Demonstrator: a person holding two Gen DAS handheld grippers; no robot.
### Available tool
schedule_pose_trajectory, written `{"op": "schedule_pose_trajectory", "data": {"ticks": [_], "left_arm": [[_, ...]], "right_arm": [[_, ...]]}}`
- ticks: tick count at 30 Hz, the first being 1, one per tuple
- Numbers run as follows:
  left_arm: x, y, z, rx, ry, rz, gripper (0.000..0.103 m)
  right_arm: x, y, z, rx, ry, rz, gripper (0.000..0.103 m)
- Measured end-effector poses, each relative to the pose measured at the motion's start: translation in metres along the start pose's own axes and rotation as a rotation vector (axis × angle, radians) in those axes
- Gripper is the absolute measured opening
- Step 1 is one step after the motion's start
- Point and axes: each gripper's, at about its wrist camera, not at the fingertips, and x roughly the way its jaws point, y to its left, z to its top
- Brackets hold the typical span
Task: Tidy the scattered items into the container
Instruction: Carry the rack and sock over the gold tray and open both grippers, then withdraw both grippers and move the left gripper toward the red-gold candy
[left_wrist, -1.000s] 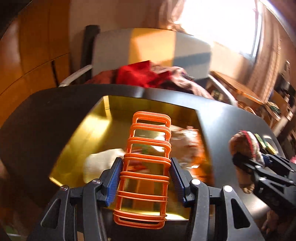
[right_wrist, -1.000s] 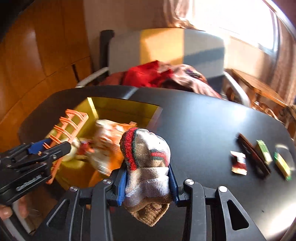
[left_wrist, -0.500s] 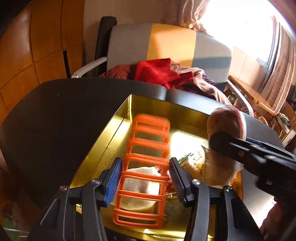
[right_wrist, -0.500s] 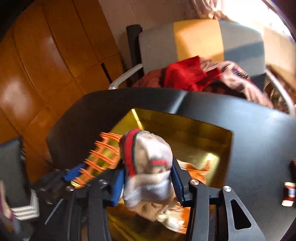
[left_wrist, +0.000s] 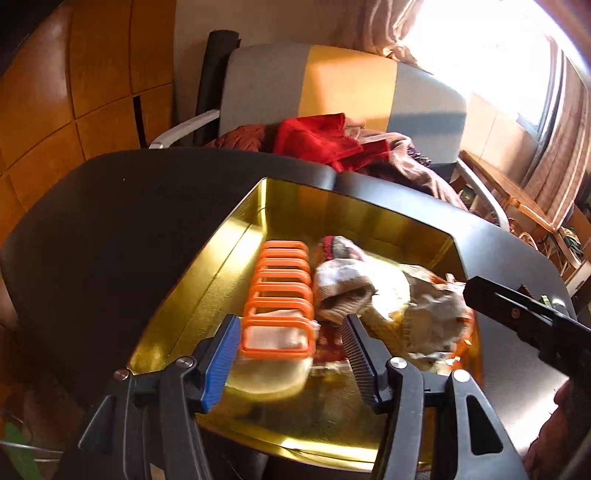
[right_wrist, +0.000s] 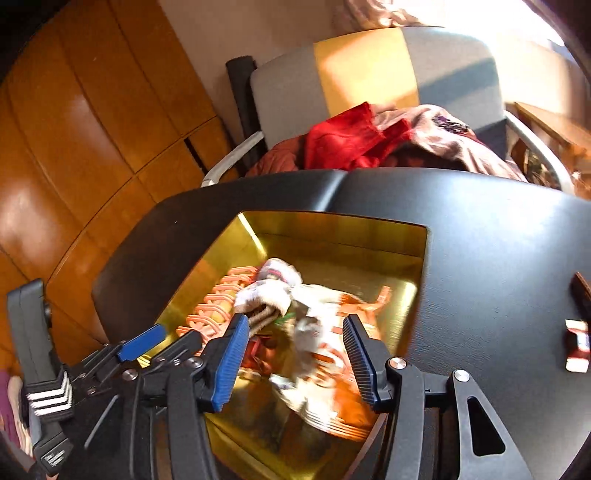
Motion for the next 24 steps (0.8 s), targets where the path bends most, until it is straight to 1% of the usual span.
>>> {"op": "schedule_pose_trajectory", "data": {"ticks": [5, 8, 13, 17, 21, 24], "left_arm": [[-0.017, -0.032, -0.003, 0.072, -0.03, -0.052, 0.058], [-0.023, -0.053, -0.004, 0.12, -0.027, -0.092, 0.058], [-0.026, -0.098, -0.009, 0.202, -0.001, -0.17, 0.059], [-0.025, -0.143, -0.013, 0.287, 0.012, -0.22, 0.059], [-0.018, -0.186, -0.016, 0.352, 0.033, -0.26, 0.059], [-0.01, -0.218, -0.02, 0.401, 0.052, -0.29, 0.059]], "right_arm": [[-0.02, -0.033, -0.008, 0.076, -0.035, -0.053, 0.057], [-0.036, -0.059, -0.02, 0.123, -0.047, -0.1, 0.059], [-0.065, -0.108, -0.044, 0.22, -0.07, -0.176, 0.061], [-0.088, -0.148, -0.063, 0.298, -0.088, -0.237, 0.063], [-0.112, -0.186, -0.082, 0.374, -0.107, -0.297, 0.065], [-0.131, -0.205, -0.097, 0.403, -0.122, -0.345, 0.068]]}}
